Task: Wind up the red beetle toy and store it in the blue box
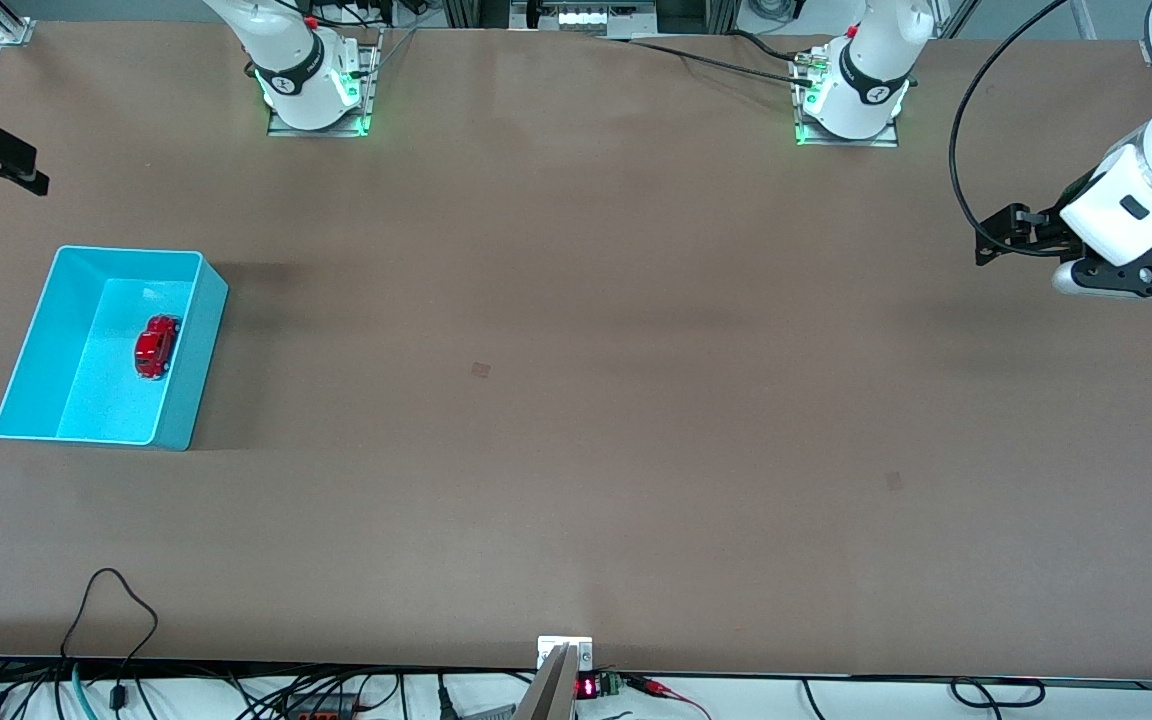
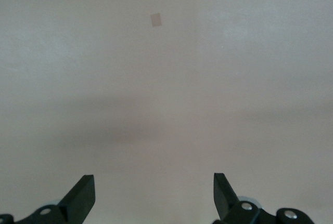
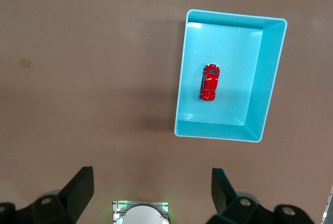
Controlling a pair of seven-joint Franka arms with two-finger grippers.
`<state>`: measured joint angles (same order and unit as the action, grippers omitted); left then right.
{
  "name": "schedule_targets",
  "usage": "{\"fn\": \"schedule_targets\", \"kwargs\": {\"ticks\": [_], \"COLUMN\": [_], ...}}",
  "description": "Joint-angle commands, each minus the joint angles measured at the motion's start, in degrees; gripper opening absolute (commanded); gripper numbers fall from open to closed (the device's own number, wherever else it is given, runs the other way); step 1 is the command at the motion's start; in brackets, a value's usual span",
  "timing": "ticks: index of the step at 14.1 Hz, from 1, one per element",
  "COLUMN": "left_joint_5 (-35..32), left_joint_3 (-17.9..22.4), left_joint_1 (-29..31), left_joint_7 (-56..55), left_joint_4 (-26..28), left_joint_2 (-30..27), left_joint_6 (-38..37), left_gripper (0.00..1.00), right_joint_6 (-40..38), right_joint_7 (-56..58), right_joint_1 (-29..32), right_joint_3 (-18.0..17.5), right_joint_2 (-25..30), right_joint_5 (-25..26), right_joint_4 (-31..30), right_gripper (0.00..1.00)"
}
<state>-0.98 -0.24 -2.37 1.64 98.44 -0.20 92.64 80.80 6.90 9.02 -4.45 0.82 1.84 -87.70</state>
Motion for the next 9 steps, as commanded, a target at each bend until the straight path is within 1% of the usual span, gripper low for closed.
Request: {"fn": "schedule_targets", "kwargs": {"ticks": [1,4,6,9], "left_joint_5": [0.37,0.37,0.37,0.37], "left_joint_3": [0.5,0.5,0.5,0.5], "left_joint_1": [-0.44,-0.44,-0.44,-0.44], "left_joint_7": [-0.14,-0.05,0.3,0.3], "left_joint_4": [-1.06,-1.67,-1.94,-1.94], "left_joint_2": [0.46,0.46,0.81,0.81], "left_joint_6": [-0.18,-0.26,-0.35,-0.35], "left_gripper": [1.0,1.0,1.0,1.0], "right_joint_6": [-0.73,-0.56,2.5,2.96], "right_joint_7": [-0.93,-1.19,-1.28,-1.63], "right_joint_1": [-0.58,-0.49,-0.49,-0.49], "right_joint_3": [0.23,0.31,0.31,0.31], "right_joint_2": [-0.55,-0.55,-1.17,-1.43], "right_joint_5": [-0.17,-0.43,-0.52,-0.61], "right_joint_4": [0.51,0.34,0.16,0.16], "right_gripper": [1.0,1.0,1.0,1.0]}}
